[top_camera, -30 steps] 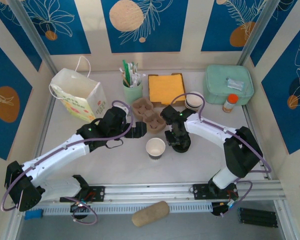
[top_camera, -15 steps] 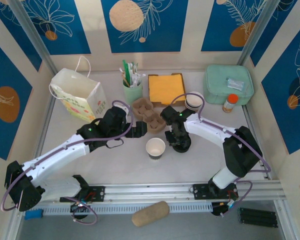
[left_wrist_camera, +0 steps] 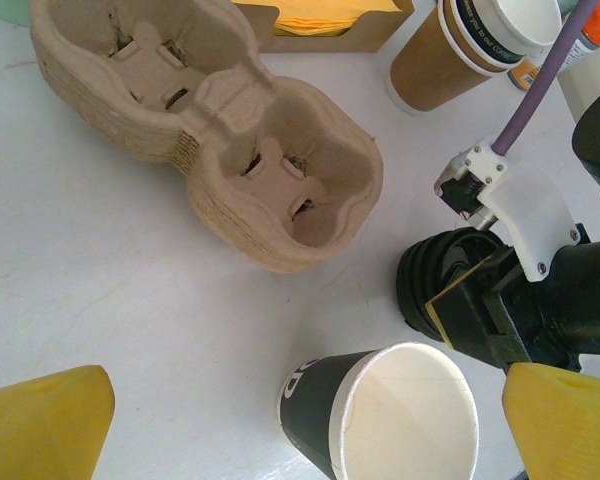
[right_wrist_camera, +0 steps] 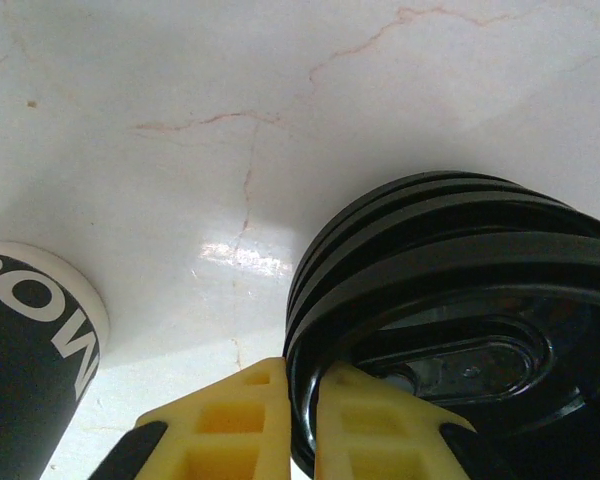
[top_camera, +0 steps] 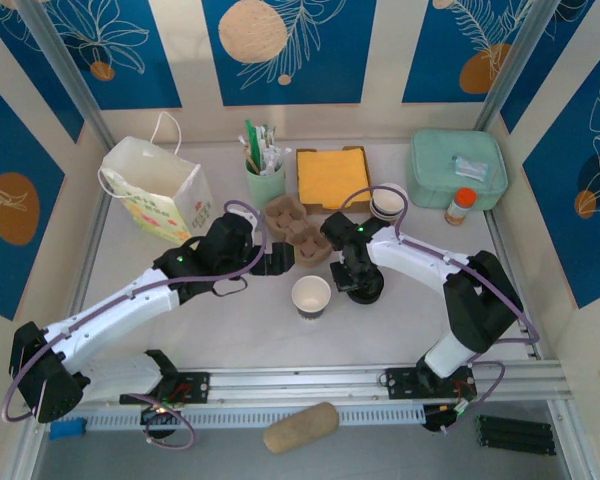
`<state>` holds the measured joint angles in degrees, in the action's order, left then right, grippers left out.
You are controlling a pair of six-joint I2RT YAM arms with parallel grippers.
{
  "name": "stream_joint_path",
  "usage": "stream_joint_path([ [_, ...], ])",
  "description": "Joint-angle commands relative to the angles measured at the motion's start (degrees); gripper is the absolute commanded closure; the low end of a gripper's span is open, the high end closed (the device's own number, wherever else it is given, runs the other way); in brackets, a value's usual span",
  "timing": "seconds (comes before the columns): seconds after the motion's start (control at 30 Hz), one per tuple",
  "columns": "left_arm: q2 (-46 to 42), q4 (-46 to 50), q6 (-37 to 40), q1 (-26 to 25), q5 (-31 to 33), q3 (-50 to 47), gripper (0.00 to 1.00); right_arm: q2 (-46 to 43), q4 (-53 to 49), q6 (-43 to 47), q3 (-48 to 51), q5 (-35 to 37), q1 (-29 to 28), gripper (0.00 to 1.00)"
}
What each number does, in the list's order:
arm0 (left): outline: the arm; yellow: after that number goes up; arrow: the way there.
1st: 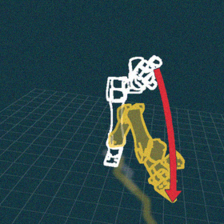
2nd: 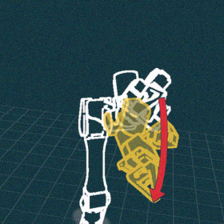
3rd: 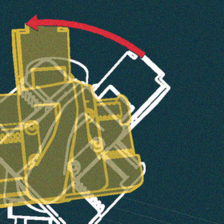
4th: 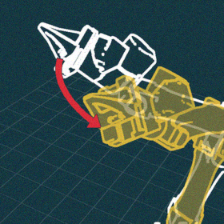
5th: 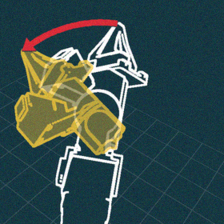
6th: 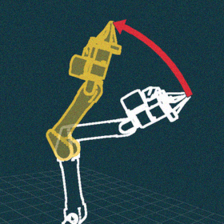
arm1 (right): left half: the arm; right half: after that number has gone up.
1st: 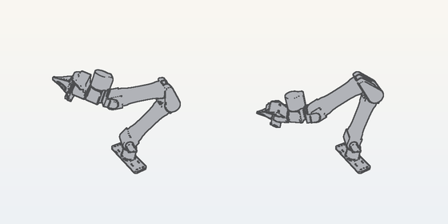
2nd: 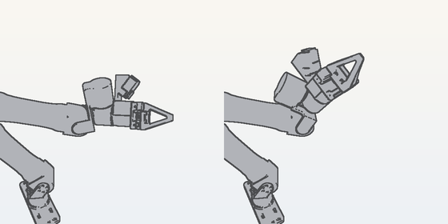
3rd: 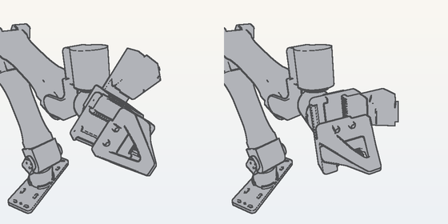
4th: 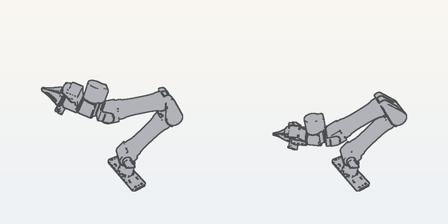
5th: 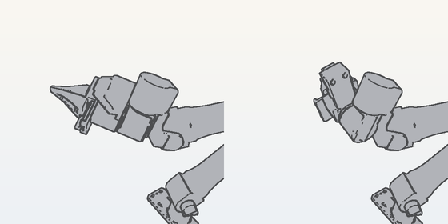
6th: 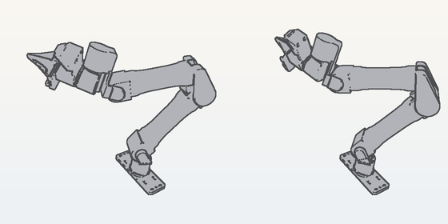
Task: Pack the takeout coffee
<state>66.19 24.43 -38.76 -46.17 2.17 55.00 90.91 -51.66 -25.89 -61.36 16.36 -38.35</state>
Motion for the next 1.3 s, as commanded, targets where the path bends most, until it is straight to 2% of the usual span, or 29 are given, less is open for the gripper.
stream_joint_path([
  [0.0,-0.01,-0.89,-0.41,-0.59,0.86,-0.31,0.01,-0.56,-0.66,0.62,0.28,0.72,0.43,0.91],
  [0.43,0.08,-1.09,-0.52,-0.67,0.82,-0.25,0.01,-2.81,-1.69,0.93,-0.67,0.60,0.94,1.00],
  [0.77,0.51,-1.52,-0.70,-0.68,0.63,-0.25,0.01,-6.96,-3.01,0.58,-2.57,-0.10,1.69,1.00],
  [0.9,0.43,-1.75,-0.81,-0.73,0.55,-0.05,0.01,-9.93,-3.27,0.17,-4.25,-2.61,2.76,1.00],
  [1.1,0.10,-3.81,-0.61,-0.35,0.40,2.04,0.01,-16.92,0.85,-1.02,-9.66,-15.14,6.00,1.00],
  [1.27,0.50,-7.06,-2.01,2.59,-3.49,5.94,0.01,-20.04,11.23,-5.87,-12.41,-35.29,11.62,1.00],
])
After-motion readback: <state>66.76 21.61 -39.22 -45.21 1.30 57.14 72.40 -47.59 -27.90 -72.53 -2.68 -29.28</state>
